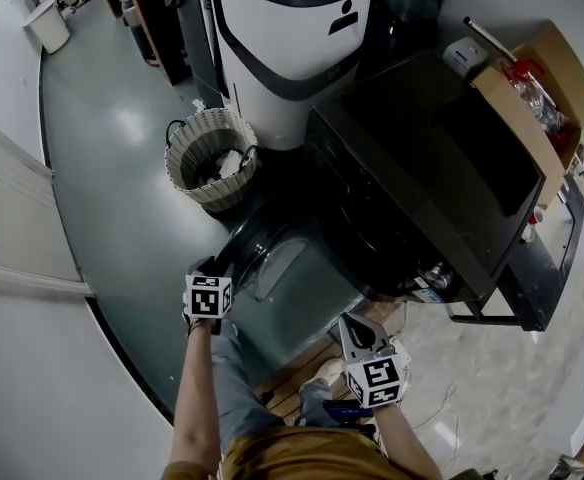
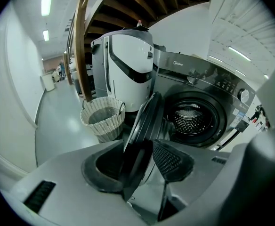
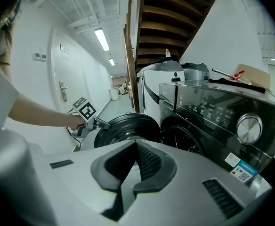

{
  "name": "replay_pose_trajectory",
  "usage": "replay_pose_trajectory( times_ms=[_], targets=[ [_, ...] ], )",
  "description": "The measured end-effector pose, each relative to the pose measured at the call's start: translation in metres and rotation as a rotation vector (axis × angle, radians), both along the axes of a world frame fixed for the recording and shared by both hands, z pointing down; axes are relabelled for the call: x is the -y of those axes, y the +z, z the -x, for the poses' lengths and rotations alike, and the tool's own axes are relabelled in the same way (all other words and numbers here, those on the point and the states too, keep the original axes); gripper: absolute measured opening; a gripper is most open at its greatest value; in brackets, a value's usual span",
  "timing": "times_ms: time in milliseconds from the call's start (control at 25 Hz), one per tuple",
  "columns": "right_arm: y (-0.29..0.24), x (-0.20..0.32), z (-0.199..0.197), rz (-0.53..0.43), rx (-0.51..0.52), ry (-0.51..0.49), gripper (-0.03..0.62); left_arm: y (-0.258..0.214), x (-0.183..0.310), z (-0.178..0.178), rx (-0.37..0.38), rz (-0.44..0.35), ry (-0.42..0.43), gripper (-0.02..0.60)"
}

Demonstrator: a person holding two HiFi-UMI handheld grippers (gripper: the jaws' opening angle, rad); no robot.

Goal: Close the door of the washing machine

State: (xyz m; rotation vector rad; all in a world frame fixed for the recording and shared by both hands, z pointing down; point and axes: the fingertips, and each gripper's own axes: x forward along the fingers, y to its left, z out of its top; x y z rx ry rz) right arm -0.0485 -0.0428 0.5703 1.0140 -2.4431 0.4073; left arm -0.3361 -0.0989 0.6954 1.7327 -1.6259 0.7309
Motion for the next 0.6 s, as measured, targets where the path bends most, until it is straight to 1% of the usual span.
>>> replay_pose_trajectory(
  times_ms=[320, 600],
  targets=[
    [-0.005, -0.005, -0.029, -0.011, 0.021, 0.06, 0.012, 0.001, -0.007, -0.028, 0.006, 0.021, 0.044, 0.199],
    [-0.011, -0.009, -0.04, -0.025, 0.037, 0.094, 0.012, 0.0, -0.012, -0.048, 0.017, 0.032, 0.084, 0.19]
  ],
)
